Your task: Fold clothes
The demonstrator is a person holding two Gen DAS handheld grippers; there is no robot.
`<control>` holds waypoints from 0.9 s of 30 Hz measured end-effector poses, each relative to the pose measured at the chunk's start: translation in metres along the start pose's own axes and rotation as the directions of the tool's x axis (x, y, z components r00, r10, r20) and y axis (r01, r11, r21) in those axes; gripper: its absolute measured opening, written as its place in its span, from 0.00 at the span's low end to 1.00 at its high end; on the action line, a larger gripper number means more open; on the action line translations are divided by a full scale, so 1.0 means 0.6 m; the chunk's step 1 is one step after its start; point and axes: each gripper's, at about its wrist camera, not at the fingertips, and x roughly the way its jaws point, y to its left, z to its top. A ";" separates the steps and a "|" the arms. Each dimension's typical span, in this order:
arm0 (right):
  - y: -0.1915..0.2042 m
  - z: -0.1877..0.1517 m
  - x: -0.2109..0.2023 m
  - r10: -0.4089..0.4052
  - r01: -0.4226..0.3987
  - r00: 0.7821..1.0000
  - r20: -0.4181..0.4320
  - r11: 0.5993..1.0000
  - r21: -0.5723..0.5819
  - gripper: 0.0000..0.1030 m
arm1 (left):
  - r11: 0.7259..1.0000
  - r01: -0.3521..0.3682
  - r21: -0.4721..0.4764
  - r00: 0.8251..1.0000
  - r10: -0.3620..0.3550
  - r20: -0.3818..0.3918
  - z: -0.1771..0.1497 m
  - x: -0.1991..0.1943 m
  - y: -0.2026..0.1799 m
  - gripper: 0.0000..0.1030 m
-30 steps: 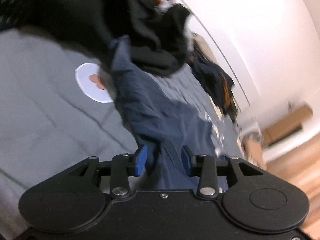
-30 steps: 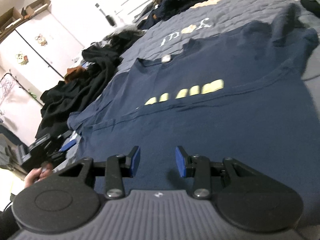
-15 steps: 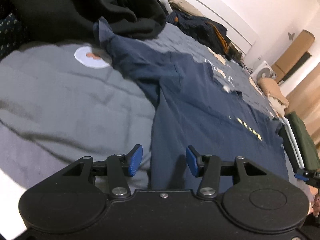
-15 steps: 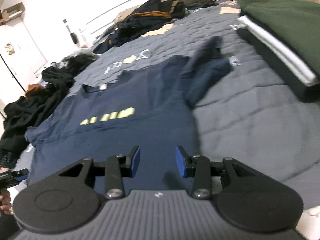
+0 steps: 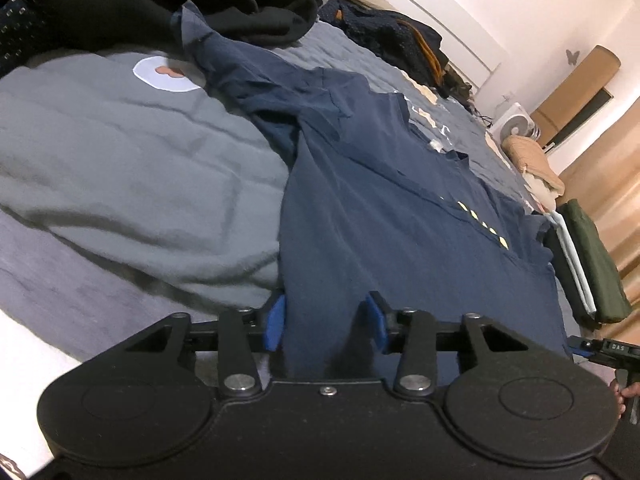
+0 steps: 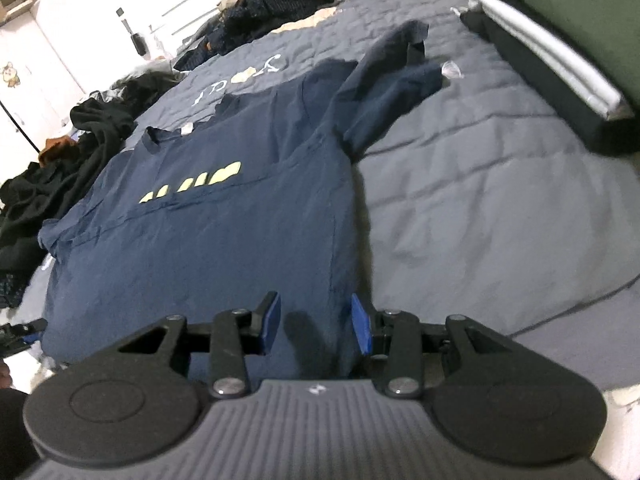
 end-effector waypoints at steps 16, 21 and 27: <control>-0.022 -0.007 -0.054 0.064 -0.064 0.998 0.006 0.994 0.091 0.01 | 0.993 0.103 0.054 0.994 -0.101 -0.033 0.002 -0.041 -0.013 0.08; -0.008 -0.025 -0.063 0.012 -0.015 0.996 -0.083 0.999 -0.029 0.01 | 0.989 0.122 0.086 0.989 -0.114 -0.095 -0.023 -0.054 -0.010 0.08; -0.004 -0.039 -0.046 -0.089 0.077 0.986 -0.142 0.993 -0.088 0.05 | 0.998 0.044 0.049 0.996 -0.040 -0.080 -0.047 -0.058 0.005 0.16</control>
